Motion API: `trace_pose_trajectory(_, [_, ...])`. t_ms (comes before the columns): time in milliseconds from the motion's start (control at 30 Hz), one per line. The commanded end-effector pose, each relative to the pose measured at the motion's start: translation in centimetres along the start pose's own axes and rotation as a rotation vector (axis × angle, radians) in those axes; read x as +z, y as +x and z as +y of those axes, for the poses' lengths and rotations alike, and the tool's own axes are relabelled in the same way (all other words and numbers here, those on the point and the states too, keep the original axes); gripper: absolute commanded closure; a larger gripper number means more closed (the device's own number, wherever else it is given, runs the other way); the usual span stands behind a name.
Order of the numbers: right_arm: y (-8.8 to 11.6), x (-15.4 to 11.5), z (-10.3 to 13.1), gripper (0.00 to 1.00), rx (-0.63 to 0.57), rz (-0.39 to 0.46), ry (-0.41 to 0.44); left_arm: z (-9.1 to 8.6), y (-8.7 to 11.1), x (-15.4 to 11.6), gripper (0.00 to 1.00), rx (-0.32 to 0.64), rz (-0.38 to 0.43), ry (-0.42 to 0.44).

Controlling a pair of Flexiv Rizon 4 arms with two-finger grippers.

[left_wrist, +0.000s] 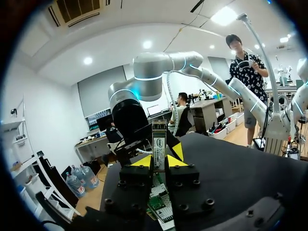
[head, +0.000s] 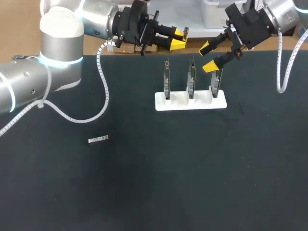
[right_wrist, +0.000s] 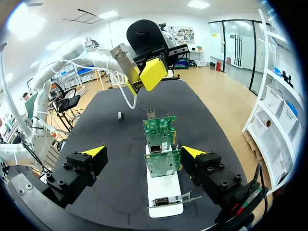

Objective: Pick up the optical module with the left hand, and insert it into the network port with the right hand.

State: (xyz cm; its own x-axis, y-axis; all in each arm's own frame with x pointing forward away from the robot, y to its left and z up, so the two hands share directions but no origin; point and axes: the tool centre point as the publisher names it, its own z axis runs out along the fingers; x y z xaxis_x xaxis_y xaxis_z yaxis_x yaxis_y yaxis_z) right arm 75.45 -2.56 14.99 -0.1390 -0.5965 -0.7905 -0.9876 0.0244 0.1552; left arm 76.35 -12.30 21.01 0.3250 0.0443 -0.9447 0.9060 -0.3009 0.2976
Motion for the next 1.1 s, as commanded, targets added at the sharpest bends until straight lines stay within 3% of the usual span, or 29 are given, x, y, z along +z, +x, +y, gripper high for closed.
trace_pose_trajectory(33, [0.0, 0.0, 0.1, 0.0, 0.001, 0.001, 0.004, -0.1, -0.1, 0.0, 1.0, 0.001, 0.003, -0.002])
trace_pose_trajectory(800, [0.0, 0.0, 0.1, 0.0, 0.001, 0.001, 0.004, -0.1, -0.1, 0.0, 1.0, 0.001, 0.003, -0.002])
trace_pose_trajectory(900, [0.0, 0.0, 0.1, 0.0, 0.001, 0.001, 0.004, -0.1, -0.3, -0.3, 1.0, -0.005, 0.034, -0.008])
trace_pose_trajectory(1100, [0.0, 0.0, 0.1, 0.0, 0.001, 0.001, 0.004, -0.3, -0.7, -1.7, 1.0, -0.01, 0.065, -0.079])
